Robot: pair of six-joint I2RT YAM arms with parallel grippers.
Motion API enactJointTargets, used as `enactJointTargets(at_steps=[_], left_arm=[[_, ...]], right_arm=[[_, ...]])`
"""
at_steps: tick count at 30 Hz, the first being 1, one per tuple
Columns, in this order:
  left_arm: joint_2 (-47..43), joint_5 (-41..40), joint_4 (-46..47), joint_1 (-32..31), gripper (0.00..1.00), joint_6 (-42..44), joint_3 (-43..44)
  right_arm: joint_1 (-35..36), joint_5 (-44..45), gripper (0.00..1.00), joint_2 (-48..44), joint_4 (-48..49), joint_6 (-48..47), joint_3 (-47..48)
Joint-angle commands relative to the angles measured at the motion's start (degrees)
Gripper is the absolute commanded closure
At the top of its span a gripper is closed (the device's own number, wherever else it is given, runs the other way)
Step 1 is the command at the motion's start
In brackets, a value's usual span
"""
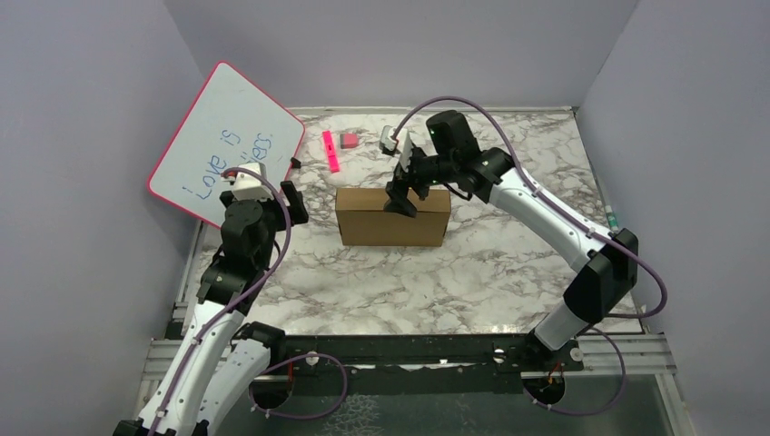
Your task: Fold the paper box
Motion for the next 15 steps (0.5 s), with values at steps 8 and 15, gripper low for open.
enactJointTargets(at_steps=[8, 15], left_arm=[[-1.7, -8.1, -0.5, -1.0, 0.05, -0.1, -0.6], [-2.3, -7.6, 0.2, -1.1, 0.05, 0.2, -1.1]], right_arm=[[2.1, 1.3, 0.00, 10.0, -15.0, -12.5, 11.0], [2.8, 3.2, 0.02, 14.0, -15.9, -13.1, 13.1]])
